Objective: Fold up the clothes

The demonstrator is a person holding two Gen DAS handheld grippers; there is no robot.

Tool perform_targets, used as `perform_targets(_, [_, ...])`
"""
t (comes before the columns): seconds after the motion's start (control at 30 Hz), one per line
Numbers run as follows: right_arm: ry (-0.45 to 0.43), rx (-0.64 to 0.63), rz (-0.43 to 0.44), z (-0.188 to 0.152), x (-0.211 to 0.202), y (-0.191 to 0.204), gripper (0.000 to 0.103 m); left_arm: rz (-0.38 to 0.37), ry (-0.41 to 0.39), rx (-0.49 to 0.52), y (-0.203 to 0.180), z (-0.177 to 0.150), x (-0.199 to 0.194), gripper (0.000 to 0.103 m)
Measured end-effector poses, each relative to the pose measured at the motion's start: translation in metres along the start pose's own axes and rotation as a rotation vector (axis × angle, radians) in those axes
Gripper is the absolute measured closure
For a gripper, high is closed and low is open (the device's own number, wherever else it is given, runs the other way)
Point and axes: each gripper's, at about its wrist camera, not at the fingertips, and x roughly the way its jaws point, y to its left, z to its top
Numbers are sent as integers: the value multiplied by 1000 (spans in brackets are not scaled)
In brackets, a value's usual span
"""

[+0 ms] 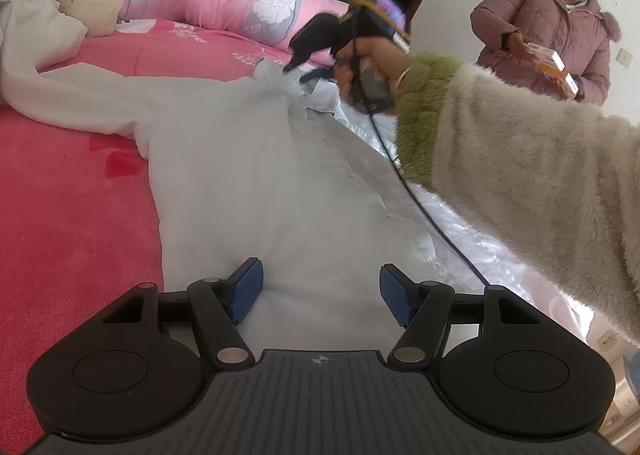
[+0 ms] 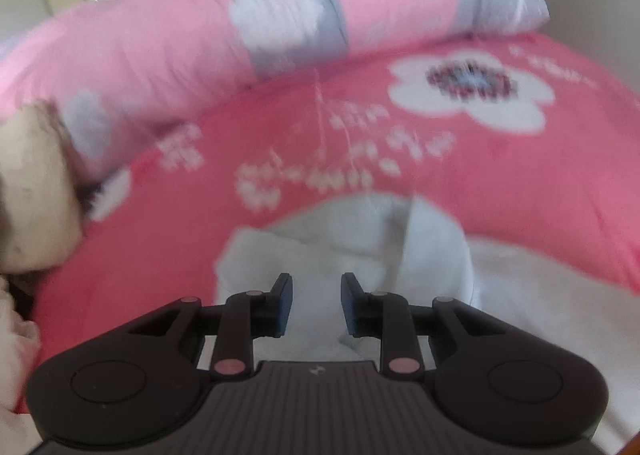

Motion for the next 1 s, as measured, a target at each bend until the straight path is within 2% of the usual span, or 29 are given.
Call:
perform_targets(0.07, [-27, -41, 9, 8, -11, 7, 67, 2, 0, 3, 1, 0, 0, 38])
perform_targets(0.13, [-20, -144, -13, 18, -7, 29, 55, 1, 0, 2, 1, 0, 0, 38])
perform_targets(0.17, [-15, -200, -28, 22, -4, 41, 53, 1, 0, 2, 1, -1, -1, 38])
perform_targets(0.23, [8, -323, -80, 25, 9, 66, 52, -1, -2, 4, 1, -2, -1, 38])
perform_targets(0.47, [70, -430, -190, 24, 35, 83, 54, -5, -2, 0, 1, -2, -2, 38])
perform_targets(0.5, [78, -445, -206, 24, 39, 86, 55, -5, -2, 0, 1, -2, -1, 38])
perform_targets(0.57, [96, -476, -238, 24, 47, 91, 69, -6, -2, -1, 1, -2, -1, 38])
perform_targets(0.63, [113, -506, -269, 23, 54, 96, 88, -5, -2, -1, 1, -2, -1, 38])
perform_targets(0.67, [116, -502, -275, 24, 56, 96, 90, -4, -2, 1, 1, -2, 0, 38])
perform_targets(0.87, [27, -114, -125, 48, 35, 55, 94, -4, -1, 1, 1, -2, 0, 38])
perform_targets(1.0, [-14, 57, -61, 55, 29, 30, 96, -4, -1, 1, 0, -2, 0, 38])
